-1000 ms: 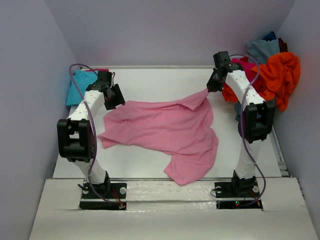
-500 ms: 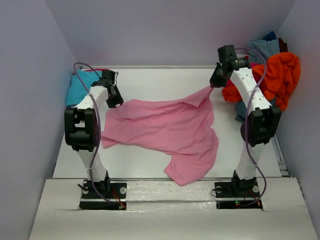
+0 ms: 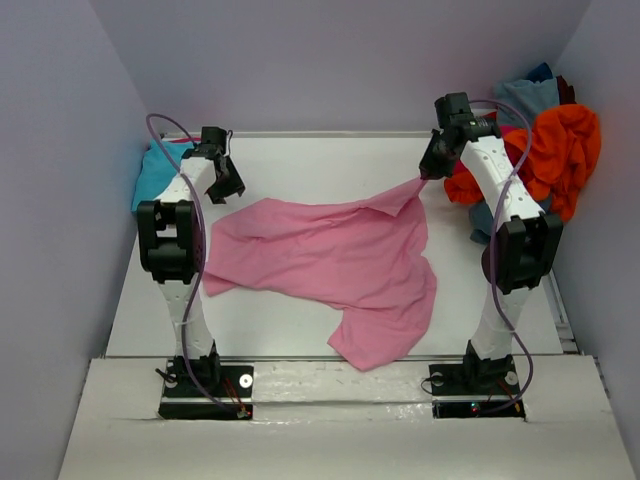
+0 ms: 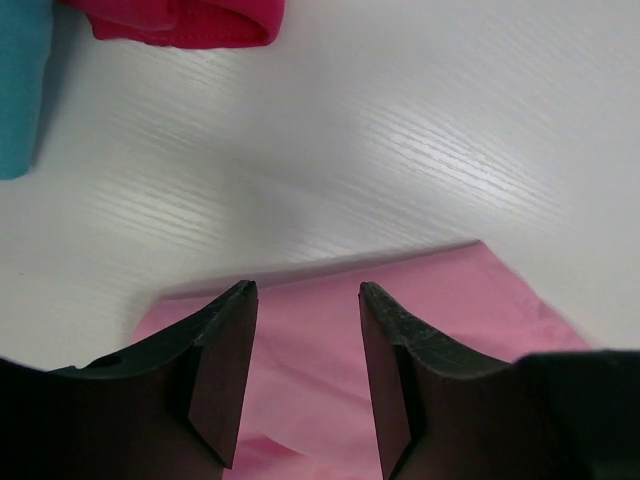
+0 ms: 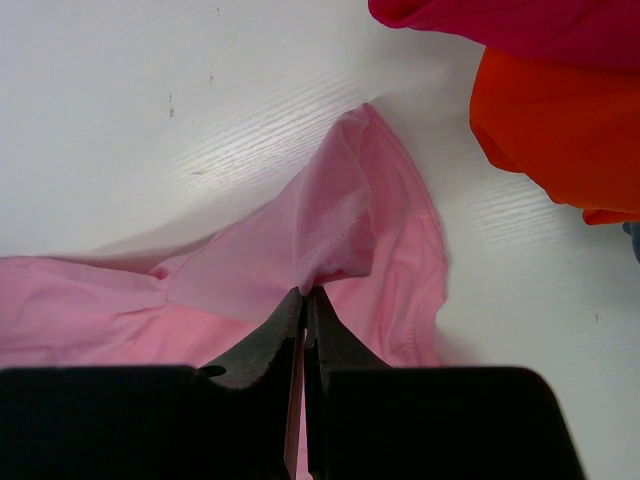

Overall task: Fold and stack the t-shirts
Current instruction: Pick up the flattened T-shirt from the center of the board.

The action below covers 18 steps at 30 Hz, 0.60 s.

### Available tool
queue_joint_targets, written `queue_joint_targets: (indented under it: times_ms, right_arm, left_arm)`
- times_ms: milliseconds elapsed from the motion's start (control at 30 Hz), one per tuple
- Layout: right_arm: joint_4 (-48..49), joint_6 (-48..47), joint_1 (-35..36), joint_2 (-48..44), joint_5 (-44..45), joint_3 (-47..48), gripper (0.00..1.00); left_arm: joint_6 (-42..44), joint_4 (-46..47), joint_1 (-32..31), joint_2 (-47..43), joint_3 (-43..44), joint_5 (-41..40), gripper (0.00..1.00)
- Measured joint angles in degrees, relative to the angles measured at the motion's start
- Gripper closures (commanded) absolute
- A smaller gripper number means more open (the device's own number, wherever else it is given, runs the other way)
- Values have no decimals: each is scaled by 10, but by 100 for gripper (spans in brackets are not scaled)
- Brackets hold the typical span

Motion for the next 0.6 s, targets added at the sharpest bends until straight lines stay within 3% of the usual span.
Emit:
queue_joint_targets:
  times_ms: [400, 533, 600]
  right_arm:
    - [0, 0, 0, 0, -20, 0, 93]
    - [1, 0, 0, 0, -26, 0, 93]
    - [1, 0, 0, 0, -29, -1, 93]
  left_arm:
    - [-2, 4, 2, 12, -71, 32, 44]
    - [-1, 12, 3, 9, -78, 41, 51]
    - [-1, 12, 4, 9, -78, 44, 62]
